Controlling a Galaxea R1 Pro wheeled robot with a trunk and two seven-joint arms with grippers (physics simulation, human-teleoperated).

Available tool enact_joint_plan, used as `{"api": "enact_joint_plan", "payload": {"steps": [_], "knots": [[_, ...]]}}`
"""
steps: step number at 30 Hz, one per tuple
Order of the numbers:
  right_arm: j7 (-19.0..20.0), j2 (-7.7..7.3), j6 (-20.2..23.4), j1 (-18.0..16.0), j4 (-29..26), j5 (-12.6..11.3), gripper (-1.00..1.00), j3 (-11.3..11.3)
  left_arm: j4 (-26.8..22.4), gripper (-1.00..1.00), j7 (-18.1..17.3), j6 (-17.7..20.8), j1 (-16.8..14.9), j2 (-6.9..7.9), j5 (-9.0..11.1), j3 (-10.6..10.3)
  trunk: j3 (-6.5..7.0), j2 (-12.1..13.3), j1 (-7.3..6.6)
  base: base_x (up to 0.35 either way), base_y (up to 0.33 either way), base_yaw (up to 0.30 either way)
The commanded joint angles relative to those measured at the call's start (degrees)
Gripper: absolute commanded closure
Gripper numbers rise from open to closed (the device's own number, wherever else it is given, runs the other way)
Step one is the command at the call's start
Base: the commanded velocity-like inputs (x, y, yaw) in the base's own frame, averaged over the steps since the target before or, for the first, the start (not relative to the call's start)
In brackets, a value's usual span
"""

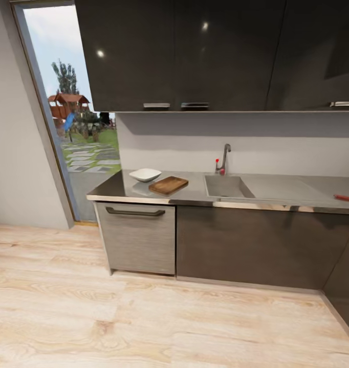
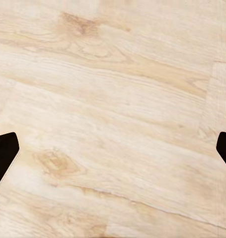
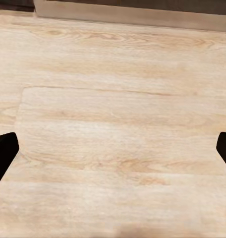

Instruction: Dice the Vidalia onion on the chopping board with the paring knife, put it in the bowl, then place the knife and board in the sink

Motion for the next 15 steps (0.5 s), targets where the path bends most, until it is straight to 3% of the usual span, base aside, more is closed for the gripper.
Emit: {"api": "enact_joint_plan", "payload": {"steps": [1, 8, 12, 15], "knots": [[-0.22, 0.04, -0.04, 0.01, -0.04, 0.06, -1.0, -0.03, 0.04, -1.0, -0.05, -0.17, -0.03, 0.02, 0.59, -0.12, -0.05, -0.02, 0.03, 0.282, 0.137, 0.0], [-3.05, 0.07, 0.55, -0.13, -1.38, 0.11, -1.0, -0.08, 0.04, -1.0, -0.04, -0.16, -0.03, 0.04, 0.54, -0.13, -0.05, -0.02, 0.03, 0.286, 0.041, 0.0], [-9.66, 0.28, 0.85, -1.43, -4.12, 0.01, -1.0, -0.05, -0.02, -1.0, 0.0, -0.16, -0.03, 0.08, 0.43, -0.18, -0.05, -0.02, 0.03, 0.113, 0.004, 0.0], [-13.27, 0.51, 5.8, -2.76, -10.37, -0.04, -1.0, 0.07, -0.1, -1.0, 0.01, -0.17, -0.03, 0.35, 0.35, -0.19, -0.05, -0.02, 0.03, 0.026, 0.001, 0.0]]}}
